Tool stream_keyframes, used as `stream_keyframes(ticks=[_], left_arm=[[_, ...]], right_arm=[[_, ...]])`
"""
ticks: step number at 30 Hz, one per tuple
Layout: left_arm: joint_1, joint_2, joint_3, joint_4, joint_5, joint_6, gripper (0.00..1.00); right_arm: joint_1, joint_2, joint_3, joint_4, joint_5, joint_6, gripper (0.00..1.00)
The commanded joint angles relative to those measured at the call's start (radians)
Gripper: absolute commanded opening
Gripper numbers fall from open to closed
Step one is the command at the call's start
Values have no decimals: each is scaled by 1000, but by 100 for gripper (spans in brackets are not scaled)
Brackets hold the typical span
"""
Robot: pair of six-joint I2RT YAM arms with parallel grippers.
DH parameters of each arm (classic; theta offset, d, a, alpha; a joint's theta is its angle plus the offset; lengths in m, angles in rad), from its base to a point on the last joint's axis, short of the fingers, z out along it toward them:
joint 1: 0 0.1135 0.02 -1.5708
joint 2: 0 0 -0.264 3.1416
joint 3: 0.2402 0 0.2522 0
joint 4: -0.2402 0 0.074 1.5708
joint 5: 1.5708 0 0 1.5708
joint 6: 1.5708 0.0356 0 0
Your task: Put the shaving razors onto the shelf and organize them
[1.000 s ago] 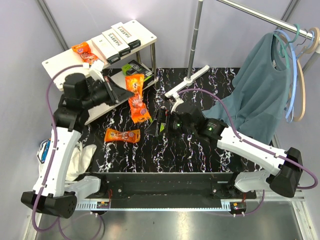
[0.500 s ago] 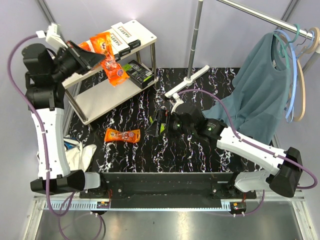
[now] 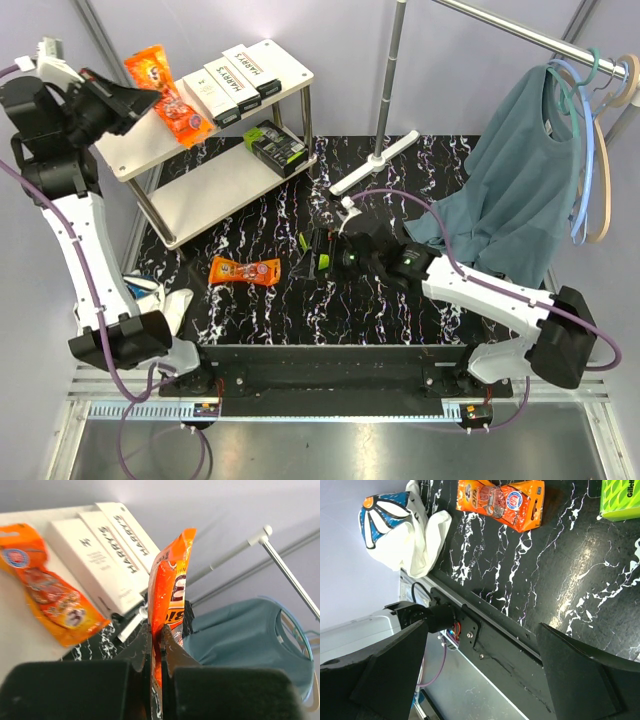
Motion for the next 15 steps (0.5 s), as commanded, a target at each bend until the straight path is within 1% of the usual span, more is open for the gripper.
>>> stream_keyframes(ticks=[1, 3, 7, 8, 12, 15], left_arm=[[91, 29, -56, 207, 121, -138, 0], [122, 54, -87, 271, 142, -230, 0], [180, 110, -98, 257, 135, -253, 0], [190, 133, -92, 249, 135, -252, 0], [234, 169, -40, 112, 98, -165, 0], [263, 181, -26, 79, 79, -144, 0]], right_arm=[[-7, 46, -13, 70, -10, 20, 100], [-7, 59, -14, 81, -13, 27, 100], [-7, 69, -33, 106, -13, 37, 100], [-7, 71, -34, 106, -12, 38, 100], [-7, 80, -42, 110, -13, 44, 100], [-9, 91, -46, 119, -19, 47, 100]])
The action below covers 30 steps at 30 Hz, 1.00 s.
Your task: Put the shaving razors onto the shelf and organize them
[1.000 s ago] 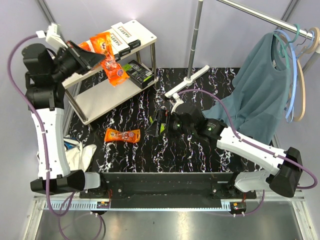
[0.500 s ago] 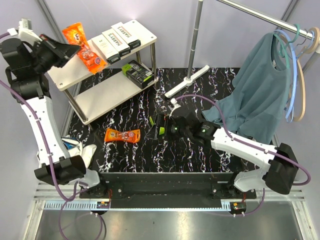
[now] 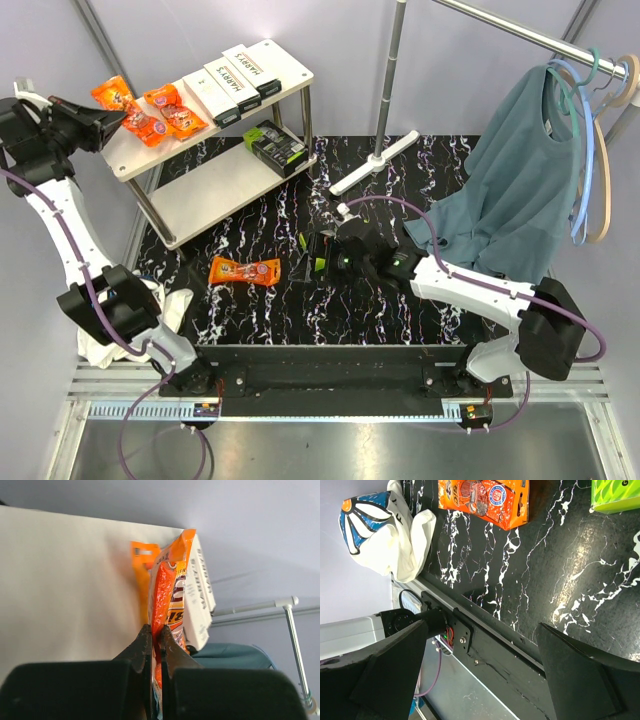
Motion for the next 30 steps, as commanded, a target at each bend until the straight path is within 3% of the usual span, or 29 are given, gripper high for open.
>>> stream_keyframes(ticks=[1, 17, 24, 30], left_arm=[[36, -6, 57, -40, -3, 41, 0], [-16, 80, 67, -46, 19, 54, 6], [-51, 112, 86, -43, 25, 64, 14], [-53, 124, 94, -46, 16, 59, 29]], right_arm=[[-7, 21, -3, 56, -20, 15, 100], [-7, 21, -12, 68, -23, 15, 100], [-9, 18, -14, 67, -22, 12, 100], [-7, 22, -15, 67, -28, 9, 100]])
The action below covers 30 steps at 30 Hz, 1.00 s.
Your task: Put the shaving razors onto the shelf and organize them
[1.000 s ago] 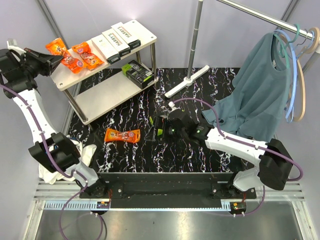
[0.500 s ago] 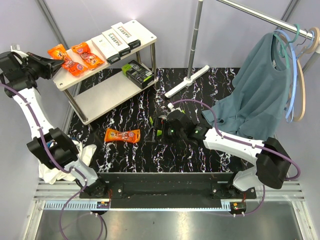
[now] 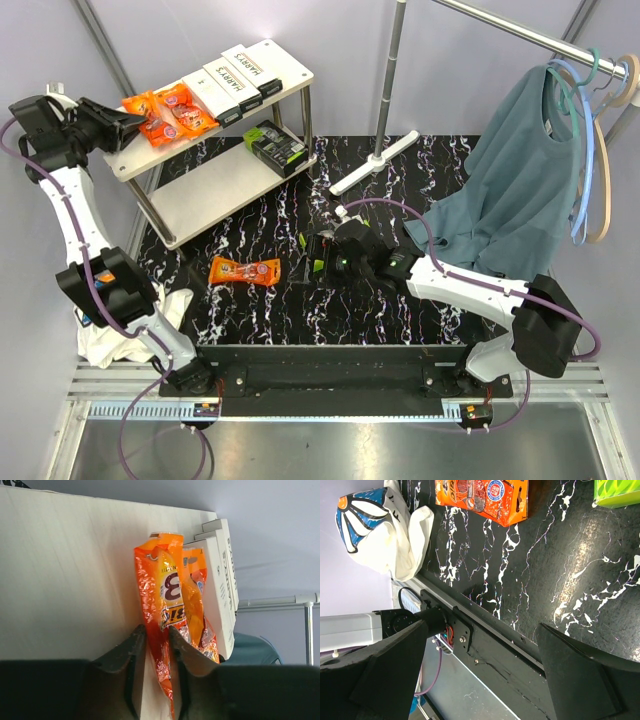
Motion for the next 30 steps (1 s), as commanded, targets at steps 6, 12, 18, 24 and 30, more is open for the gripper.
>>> stream_keyframes(ticks=[6, 12, 18, 24, 30], left_arm=[[3, 15, 66, 19, 11, 10, 52], [0, -15, 119, -51, -61, 60, 94], [-6, -55, 208, -173, -188, 148, 99], [-56, -103, 283, -242, -286, 212, 99], [-160, -184, 299, -275, -317, 269, 99]], right_arm=[[-9, -6, -4, 36, -10, -7, 100], [-9, -10, -5, 36, -10, -8, 100], [-9, -16, -5, 35, -7, -11, 100], [-9, -21, -7, 30, -4, -13, 100], [-9, -18, 1, 27, -2, -28, 100]])
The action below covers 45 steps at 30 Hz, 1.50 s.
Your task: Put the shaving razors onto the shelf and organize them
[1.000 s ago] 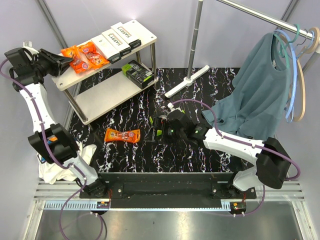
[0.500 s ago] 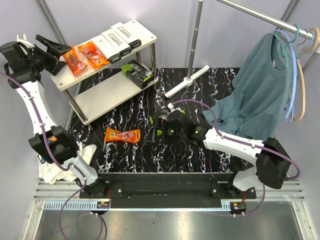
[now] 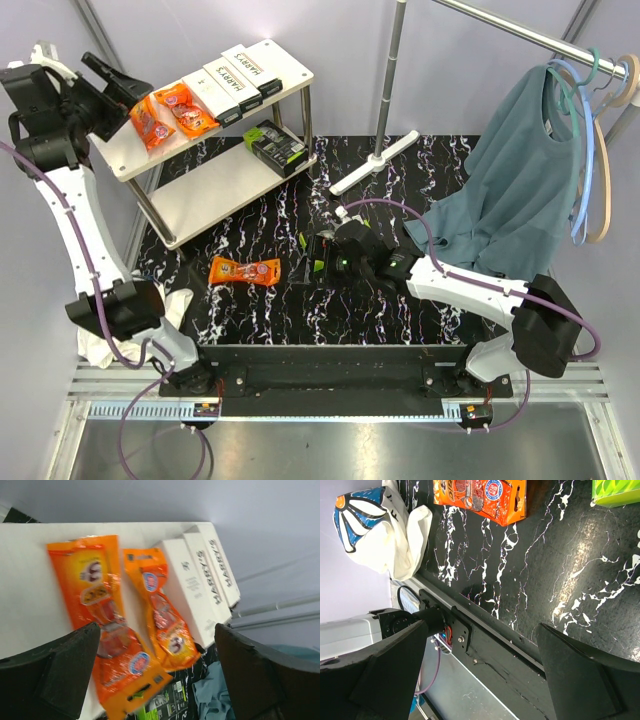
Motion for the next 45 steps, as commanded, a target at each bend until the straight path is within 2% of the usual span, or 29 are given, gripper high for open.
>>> stream_keyframes(ticks=[1, 10, 12, 15, 17, 23, 28, 35, 38, 42, 45], left_arm=[[-89, -125, 30, -5, -39, 80, 99], [-327, -394, -271, 0, -118, 167, 99], [-379, -473, -406, 0, -121, 172, 99], [-477, -596, -629, 2, -228, 186, 99], [-528, -650, -781, 11, -249, 180, 99], [-563, -814, -1032, 12, -262, 137, 99], [-563, -854, -1038, -29, -272, 134, 99], [-548, -765, -825, -127, -355, 171, 99], [-476, -718, -758, -147, -303, 167, 99], [-318, -686, -715, -153, -112, 167, 99], [-223, -661, -699, -152, -10, 167, 99]], right_arm=[[-8, -13, 13, 10, -6, -31, 100], [-8, 45, 99, -76, -28, -102, 100], [-10, 68, 109, -76, -39, -102, 100], [-5, 103, 125, -71, -57, -106, 100], [-7, 135, 136, -67, -75, -105, 100], [15, 244, 225, -90, -71, -146, 100], [59, 344, 432, -267, 47, -278, 100], [91, 493, 612, -315, 99, -467, 100], [107, 555, 713, -344, 135, -536, 100], [139, 655, 849, -407, 176, -628, 100], [165, 761, 1009, -549, 242, -708, 100]])
